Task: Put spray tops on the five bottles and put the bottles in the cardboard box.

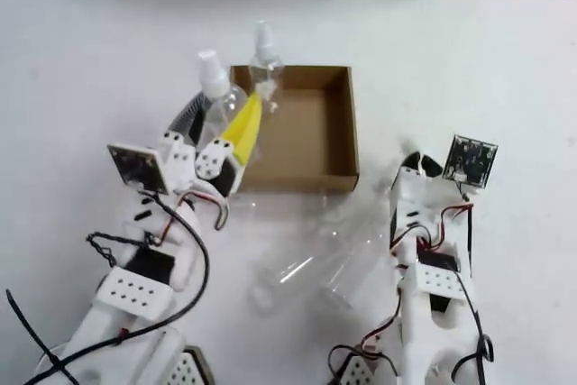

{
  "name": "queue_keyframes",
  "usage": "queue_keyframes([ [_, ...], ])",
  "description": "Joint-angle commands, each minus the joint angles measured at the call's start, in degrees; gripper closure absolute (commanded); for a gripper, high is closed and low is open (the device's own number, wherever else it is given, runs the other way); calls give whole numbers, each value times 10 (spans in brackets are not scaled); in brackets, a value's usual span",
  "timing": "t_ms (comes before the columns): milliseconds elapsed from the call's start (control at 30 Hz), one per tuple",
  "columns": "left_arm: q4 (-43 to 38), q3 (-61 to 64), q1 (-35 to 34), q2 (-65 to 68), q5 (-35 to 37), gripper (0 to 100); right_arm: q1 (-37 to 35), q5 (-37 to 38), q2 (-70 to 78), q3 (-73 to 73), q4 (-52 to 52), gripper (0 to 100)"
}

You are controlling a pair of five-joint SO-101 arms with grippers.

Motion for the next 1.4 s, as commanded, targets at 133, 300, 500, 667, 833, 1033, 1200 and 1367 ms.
queue_keyframes([
  [133,-75,-49,3,102,-49,980,1,8,0,-4,-10,978],
  [300,-182,-70,3,232,-49,980,1,8,0,-4,-10,978],
  [500,-296,-72,7,320,-48,980,1,8,0,-4,-10,978],
  [667,-309,-110,4,389,-48,980,1,8,0,-4,-10,978],
  [833,-311,-151,7,458,-52,980,1,8,0,-4,-10,978],
  [1033,-311,-185,5,508,-50,980,2,8,0,-4,-10,978],
  [1200,-311,-203,7,538,-49,980,2,8,0,-4,-10,978],
  [1367,-325,-223,7,582,-49,980,2,8,0,-4,-10,978],
])
